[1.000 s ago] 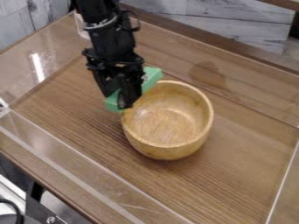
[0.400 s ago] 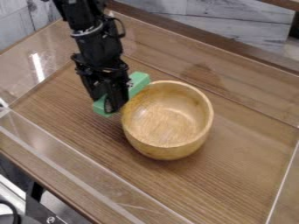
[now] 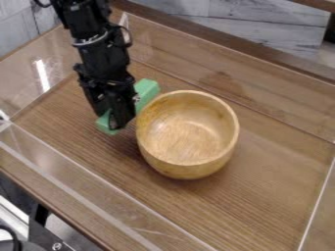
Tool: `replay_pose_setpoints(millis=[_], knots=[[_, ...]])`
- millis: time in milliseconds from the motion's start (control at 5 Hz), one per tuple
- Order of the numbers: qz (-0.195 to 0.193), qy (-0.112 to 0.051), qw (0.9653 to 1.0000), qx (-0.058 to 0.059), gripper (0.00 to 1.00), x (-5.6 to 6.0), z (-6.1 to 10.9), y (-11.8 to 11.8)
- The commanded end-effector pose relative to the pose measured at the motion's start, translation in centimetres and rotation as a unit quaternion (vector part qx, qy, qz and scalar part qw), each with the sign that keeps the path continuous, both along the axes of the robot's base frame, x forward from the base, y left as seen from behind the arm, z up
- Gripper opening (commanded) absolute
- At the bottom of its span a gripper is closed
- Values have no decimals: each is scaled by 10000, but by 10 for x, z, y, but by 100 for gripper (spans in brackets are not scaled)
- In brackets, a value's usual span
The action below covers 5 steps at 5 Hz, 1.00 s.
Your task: Remove the green block from inside the brown bowl and put it on the table
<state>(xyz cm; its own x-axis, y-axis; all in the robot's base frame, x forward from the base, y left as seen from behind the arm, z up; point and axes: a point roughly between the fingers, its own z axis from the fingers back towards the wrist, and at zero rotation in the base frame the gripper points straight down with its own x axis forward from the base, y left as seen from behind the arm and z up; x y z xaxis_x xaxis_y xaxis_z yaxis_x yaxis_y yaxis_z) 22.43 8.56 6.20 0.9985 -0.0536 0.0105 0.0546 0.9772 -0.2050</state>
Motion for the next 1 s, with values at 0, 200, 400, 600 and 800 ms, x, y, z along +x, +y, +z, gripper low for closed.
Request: replay_pose_setpoints(millis=[0,200,400,600,800], knots=[[27,-121,9999,101,0,3,3,8],[32,-86,9999,117,0,3,0,12],[38,-49,9999,130,0,3,-3,15],[47,-6,9999,135,0,3,-6,17],[62,43,9999,119,0,3,-6,19]])
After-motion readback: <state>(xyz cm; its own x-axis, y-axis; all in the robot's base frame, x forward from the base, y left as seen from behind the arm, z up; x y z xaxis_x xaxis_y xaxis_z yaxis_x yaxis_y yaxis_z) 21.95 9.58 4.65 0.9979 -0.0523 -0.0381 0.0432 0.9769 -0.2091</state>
